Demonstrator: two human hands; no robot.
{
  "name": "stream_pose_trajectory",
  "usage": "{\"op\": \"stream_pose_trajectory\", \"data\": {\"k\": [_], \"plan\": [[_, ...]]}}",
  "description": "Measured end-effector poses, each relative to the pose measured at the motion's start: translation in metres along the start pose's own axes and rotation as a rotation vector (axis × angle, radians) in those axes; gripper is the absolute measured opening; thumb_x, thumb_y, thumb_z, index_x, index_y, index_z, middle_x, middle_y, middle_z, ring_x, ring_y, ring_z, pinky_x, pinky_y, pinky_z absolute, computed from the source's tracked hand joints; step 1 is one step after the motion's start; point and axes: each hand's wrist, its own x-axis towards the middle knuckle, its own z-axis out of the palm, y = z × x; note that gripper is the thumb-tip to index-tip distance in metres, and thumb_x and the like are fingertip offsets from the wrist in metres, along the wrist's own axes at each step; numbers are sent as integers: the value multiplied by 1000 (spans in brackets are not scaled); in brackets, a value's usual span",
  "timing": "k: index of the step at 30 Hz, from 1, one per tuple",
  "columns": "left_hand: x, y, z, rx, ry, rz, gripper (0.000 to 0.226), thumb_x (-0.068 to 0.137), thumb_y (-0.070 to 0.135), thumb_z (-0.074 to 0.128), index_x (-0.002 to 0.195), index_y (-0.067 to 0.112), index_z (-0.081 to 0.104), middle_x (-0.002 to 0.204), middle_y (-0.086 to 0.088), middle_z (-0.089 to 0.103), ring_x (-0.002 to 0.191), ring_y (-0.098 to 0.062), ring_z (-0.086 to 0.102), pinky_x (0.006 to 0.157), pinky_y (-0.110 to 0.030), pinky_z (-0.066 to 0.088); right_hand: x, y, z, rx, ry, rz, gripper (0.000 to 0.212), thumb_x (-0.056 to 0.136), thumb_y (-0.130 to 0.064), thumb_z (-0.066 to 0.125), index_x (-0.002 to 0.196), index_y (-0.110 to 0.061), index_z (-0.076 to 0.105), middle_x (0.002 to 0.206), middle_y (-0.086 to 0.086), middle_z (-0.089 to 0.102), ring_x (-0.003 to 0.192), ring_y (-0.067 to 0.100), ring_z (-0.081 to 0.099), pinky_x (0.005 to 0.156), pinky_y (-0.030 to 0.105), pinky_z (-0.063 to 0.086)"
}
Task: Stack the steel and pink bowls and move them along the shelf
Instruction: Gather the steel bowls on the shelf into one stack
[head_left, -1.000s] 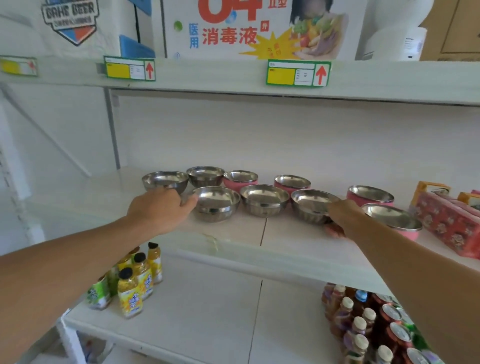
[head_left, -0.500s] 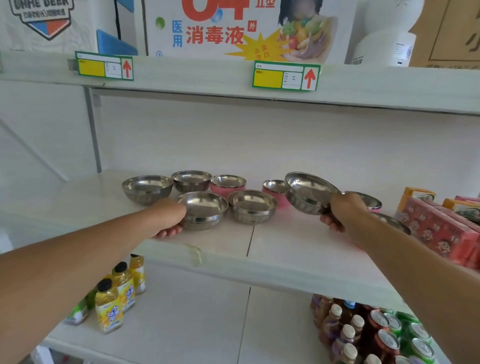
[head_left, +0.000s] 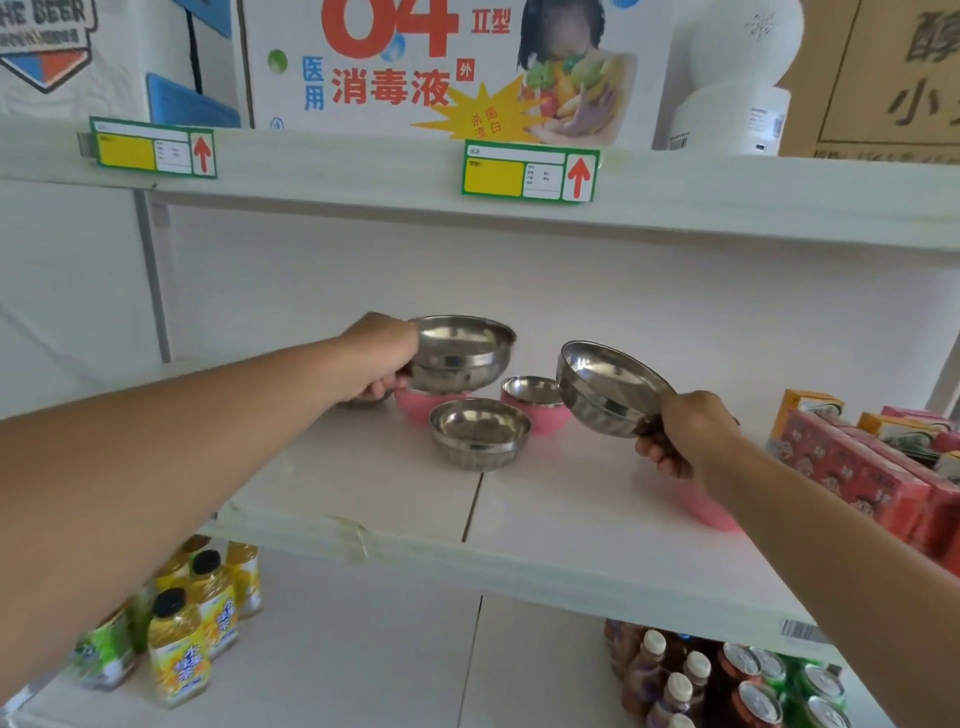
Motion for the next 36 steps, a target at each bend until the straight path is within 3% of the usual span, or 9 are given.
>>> {"op": "stream_pose_trajectory", "data": {"k": [5, 10, 15, 18, 22, 26, 29, 33, 36], "plan": [[9, -12, 66, 259, 34, 15, 31, 99, 14, 48, 77, 4, 67, 40, -6, 62, 48, -23, 58, 46, -25, 41, -5, 0, -13, 29, -14, -14, 41, 100, -16, 38, 89, 4, 73, 54, 15, 70, 31, 19, 53, 35, 20, 42], [24, -26, 72, 332, 35, 121, 43, 112, 26, 48, 146, 7, 65, 141, -14, 71, 120, -34, 67, 95, -38, 49, -5, 9, -30, 66, -43, -50, 38, 90, -18, 43, 87, 1, 76, 60, 17, 73, 37, 20, 54, 37, 22, 41], [34, -37, 72, 270, 30, 125, 15, 110, 25, 48, 106, 18, 62, 91, 5, 57, 78, -16, 53, 82, -36, 43, -4, 15, -37, 60, -60, -69, 37, 88, -20, 44, 87, -2, 75, 61, 16, 73, 39, 21, 54, 38, 23, 41], [26, -40, 76, 249, -4, 124, 12, 106, 18, 49, 111, 21, 60, 95, 2, 64, 85, -16, 63, 84, -36, 56, -6, 15, -35, 42, -65, -45, 36, 92, -19, 45, 84, -1, 75, 61, 17, 72, 39, 21, 54, 37, 24, 40], [2, -37, 83, 189, -110, 127, 51, 92, 18, 53, 140, 23, 71, 131, -11, 75, 124, -34, 69, 105, -42, 57, -8, 10, -29, 11, -78, -25, 36, 96, -16, 44, 82, -1, 73, 58, 15, 69, 37, 20, 52, 36, 23, 38], [-13, -37, 94, 289, -154, 167, 48, 91, 25, 51, 136, 17, 67, 117, -8, 72, 103, -24, 68, 81, -34, 56, -7, 3, -20, -20, -93, -39, 38, 98, -17, 44, 82, 0, 74, 56, 13, 69, 36, 18, 52, 36, 23, 39], [-17, -39, 108, 267, -140, 169, 19, 101, 29, 51, 99, 15, 65, 100, -4, 68, 89, -20, 65, 91, -44, 60, -7, -5, -12, -40, -111, -49, 35, 95, -16, 45, 79, -2, 73, 54, 13, 68, 33, 18, 50, 35, 22, 39], [-21, -39, 115, 163, -140, 197, 49, 108, 59, 38, 81, 23, 57, 79, 2, 58, 75, -15, 62, 80, -36, 56, -9, -17, -2, -74, -138, -73, 35, 95, -14, 45, 79, 0, 73, 52, 13, 67, 31, 18, 47, 34, 22, 37], [-19, -47, 95, 188, -130, 256, 56, 112, 54, 25, 83, 19, 58, 73, -2, 55, 68, -17, 56, 71, -35, 47, -14, -20, 1, -131, -163, -109, 35, 93, -14, 45, 77, 1, 73, 52, 12, 65, 32, 16, 45, 34, 21, 33]]}}
